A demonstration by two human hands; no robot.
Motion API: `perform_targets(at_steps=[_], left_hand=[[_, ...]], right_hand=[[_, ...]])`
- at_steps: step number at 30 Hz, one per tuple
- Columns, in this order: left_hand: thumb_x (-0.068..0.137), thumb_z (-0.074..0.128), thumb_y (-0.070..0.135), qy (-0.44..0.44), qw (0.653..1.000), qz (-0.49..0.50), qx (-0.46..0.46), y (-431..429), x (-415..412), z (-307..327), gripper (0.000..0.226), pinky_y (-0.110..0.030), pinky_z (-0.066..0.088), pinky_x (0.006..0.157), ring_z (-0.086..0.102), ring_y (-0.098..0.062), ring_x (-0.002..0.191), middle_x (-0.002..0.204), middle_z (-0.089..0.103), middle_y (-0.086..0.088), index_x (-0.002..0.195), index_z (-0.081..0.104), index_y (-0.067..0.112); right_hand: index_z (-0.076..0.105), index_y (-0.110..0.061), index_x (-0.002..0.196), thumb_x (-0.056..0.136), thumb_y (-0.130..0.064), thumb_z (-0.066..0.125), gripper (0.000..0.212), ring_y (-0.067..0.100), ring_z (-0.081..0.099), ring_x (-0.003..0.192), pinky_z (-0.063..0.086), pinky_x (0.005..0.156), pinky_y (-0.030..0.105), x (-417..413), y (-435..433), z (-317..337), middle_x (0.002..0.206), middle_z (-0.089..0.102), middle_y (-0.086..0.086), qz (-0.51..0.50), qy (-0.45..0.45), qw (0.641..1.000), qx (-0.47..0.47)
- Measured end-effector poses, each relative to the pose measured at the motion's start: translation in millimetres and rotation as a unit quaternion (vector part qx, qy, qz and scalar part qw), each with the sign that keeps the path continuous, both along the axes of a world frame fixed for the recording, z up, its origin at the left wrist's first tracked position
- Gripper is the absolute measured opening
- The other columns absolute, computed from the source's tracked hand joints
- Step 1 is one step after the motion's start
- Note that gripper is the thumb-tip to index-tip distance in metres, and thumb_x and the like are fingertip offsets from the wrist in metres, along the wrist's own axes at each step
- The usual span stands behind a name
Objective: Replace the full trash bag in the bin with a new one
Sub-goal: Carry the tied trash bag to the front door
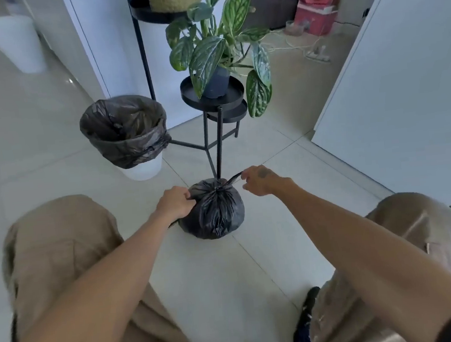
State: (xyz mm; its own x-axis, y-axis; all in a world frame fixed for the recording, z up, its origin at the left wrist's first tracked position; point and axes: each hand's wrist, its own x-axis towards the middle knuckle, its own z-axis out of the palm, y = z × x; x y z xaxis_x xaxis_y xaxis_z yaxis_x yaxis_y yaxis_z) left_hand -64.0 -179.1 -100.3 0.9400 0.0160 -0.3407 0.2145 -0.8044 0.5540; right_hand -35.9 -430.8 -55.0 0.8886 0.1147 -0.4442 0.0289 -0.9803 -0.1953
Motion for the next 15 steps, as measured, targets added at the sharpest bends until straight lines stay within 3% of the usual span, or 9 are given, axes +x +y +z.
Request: perform_targets(at_steps=[4,8,13,15], left_hand=[[0.09,0.063,0.03,0.009,0.998,-0.01,0.058,-6.0,-0.2,-13.7,0.046,-0.035,0.047,0.093,0.057,-0.033,0.121,0.134,0.061,-0.011,0.133,0.058,0.014],[0.085,0.069,0.033,0.041,0.99,-0.049,0.125,-11.6,3.5,-25.7,0.062,-0.046,0.049,0.099,0.053,-0.036,0.124,0.138,0.055,-0.013,0.141,0.049,0.017],[0.078,0.078,0.039,0.145,0.964,-0.075,0.207,-9.2,47.2,-49.1,0.09,-0.047,0.049,0.096,0.054,-0.037,0.121,0.133,0.052,-0.013,0.15,0.025,0.025],[0.08,0.075,0.03,0.176,0.959,-0.083,0.208,-8.9,63.9,-59.3,0.084,-0.043,0.053,0.09,0.06,-0.036,0.113,0.127,0.057,-0.013,0.148,0.027,0.024]], right_hand=[[0.042,-0.013,0.148,0.104,-0.031,0.045,0.048,0.031,0.037,0.143,0.032,0.117,0.04,4.7,-16.4,-23.6,0.158,0.036,0.013,-0.006,0.016,1.0,0.007],[0.036,-0.012,0.151,0.103,-0.027,0.047,0.052,0.032,0.031,0.146,0.028,0.119,0.047,25.3,-15.7,-44.1,0.16,0.031,0.012,0.02,0.003,1.0,-0.001],[0.004,-0.018,0.16,0.102,-0.028,0.047,0.073,0.031,-0.006,0.155,-0.003,0.122,0.059,79.9,2.7,-80.1,0.169,0.0,0.007,0.139,-0.047,0.982,-0.121],[0.006,-0.017,0.159,0.102,-0.031,0.045,0.071,0.033,0.005,0.154,-0.007,0.12,0.063,97.7,5.1,-93.8,0.167,0.015,0.01,0.154,-0.024,0.971,-0.179]])
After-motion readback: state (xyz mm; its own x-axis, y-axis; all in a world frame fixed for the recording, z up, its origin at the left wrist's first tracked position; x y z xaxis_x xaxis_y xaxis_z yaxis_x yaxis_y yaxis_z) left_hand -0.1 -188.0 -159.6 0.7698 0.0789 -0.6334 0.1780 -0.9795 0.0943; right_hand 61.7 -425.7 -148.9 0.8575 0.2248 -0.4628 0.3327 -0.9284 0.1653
